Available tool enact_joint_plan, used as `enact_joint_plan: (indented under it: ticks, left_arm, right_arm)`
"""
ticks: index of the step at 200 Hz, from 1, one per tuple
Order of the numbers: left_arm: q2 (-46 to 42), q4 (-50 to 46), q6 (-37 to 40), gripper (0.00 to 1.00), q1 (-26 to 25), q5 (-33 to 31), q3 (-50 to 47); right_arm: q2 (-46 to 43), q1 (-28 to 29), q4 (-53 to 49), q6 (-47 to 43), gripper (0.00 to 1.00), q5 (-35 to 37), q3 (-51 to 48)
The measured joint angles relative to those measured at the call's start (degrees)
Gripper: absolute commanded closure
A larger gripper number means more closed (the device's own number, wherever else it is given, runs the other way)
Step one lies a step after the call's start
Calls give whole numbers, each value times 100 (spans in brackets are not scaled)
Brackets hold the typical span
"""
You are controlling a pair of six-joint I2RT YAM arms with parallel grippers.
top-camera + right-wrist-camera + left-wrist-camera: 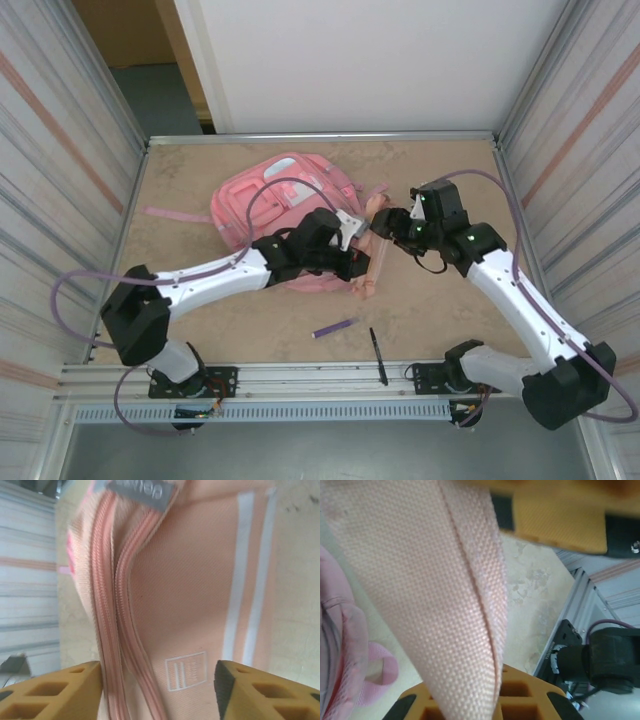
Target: Pack the student bag
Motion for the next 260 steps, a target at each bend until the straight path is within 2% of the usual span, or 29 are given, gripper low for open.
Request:
enact_joint_plan:
  ticks: [25, 53, 92, 119, 139, 183, 219, 241, 260]
  left_arm:
    - [-645, 11, 103, 100, 278, 175, -369]
    - [-1480, 264, 120, 100, 621, 562, -837]
    - [-2234, 647, 46, 100, 896, 905, -1252]
    - [-2385, 1095, -271, 100, 1049, 1045, -1482]
    - [-2350, 1364, -540, 99, 1187, 1176, -1659]
    - [-2317, 1843, -973, 100, 1261, 1211, -1692]
    - [-2317, 2361, -1165, 99, 1283, 1086, -1692]
    - [-2339, 2837, -1329, 99, 1285, 876, -1794]
    - [-2341, 3141, -1480, 98, 1285, 686, -1945]
  right_arm:
    - [-538, -118, 326, -514, 32, -120, -168]
    - [-874, -446, 1084, -798, 28, -894, -841]
    - [-365, -599, 2208, -767, 27, -2424, -1314]
    - [-98, -581, 3209, -442, 25, -3187, -1355]
    - [94, -437, 3950, -90, 24, -3475, -1467]
    - [103, -17, 4780, 520, 20, -3123, -1794]
    - [-304, 166, 4695, 584, 16, -2131, -1943]
    - [-629, 522, 4896, 592, 18, -1753, -2184]
    - [-654, 909, 5202, 638, 25, -1534, -2190]
